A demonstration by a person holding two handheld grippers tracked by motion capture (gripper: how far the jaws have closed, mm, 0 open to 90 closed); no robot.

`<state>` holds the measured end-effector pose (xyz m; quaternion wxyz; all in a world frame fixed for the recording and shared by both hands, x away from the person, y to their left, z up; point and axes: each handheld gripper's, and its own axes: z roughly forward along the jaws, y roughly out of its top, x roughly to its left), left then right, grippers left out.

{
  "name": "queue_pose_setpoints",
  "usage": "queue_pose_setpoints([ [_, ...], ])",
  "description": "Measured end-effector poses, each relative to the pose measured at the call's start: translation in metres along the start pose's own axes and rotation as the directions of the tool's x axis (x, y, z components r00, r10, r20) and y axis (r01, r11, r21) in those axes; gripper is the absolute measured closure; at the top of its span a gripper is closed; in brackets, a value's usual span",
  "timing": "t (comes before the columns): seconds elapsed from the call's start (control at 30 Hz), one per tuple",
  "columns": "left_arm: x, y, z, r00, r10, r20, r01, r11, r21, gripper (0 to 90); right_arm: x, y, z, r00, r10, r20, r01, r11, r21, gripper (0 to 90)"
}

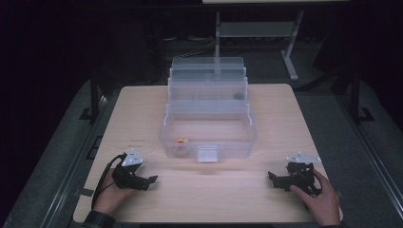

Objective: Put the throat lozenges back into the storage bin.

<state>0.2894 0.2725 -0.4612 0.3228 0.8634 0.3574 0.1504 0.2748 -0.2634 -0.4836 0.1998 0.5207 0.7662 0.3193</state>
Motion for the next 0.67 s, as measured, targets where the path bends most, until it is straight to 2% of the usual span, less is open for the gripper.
queue_pose_setpoints([
  [0.13, 0.0, -0.005, 0.003, 1.0, -0.004, -0.003, 0.004, 0.9999, 0.015, 12.3, 0.0, 0.0, 0.0, 1.0, 0.0, 0.0, 0.0, 1.0, 0.0, 0.0],
  [0.3, 0.0, -0.007, 0.003, 0.9998, -0.017, 0.01, 0.017, 0.9999, 0.003, 12.2, 0.0, 0.0, 0.0, 1.0, 0.0, 0.0, 0.0, 1.0, 0.0, 0.0],
  [0.43, 0.0, -0.015, 0.002, 0.9997, -0.017, 0.016, 0.018, 0.9984, -0.054, 12.1, 0.0, 0.0, 0.0, 1.0, 0.0, 0.0, 0.0, 1.0, 0.0, 0.0],
  [0.53, 0.0, -0.018, 0.002, 0.9998, -0.014, 0.015, 0.015, 0.9972, -0.074, 12.1, 0.0, 0.0, 0.0, 1.0, 0.0, 0.0, 0.0, 1.0, 0.0, 0.0],
  [0.67, 0.0, -0.018, 0.002, 0.9998, -0.015, 0.015, 0.016, 0.9971, -0.074, 12.2, 0.0, 0.0, 0.0, 1.0, 0.0, 0.0, 0.0, 1.0, 0.0, 0.0],
])
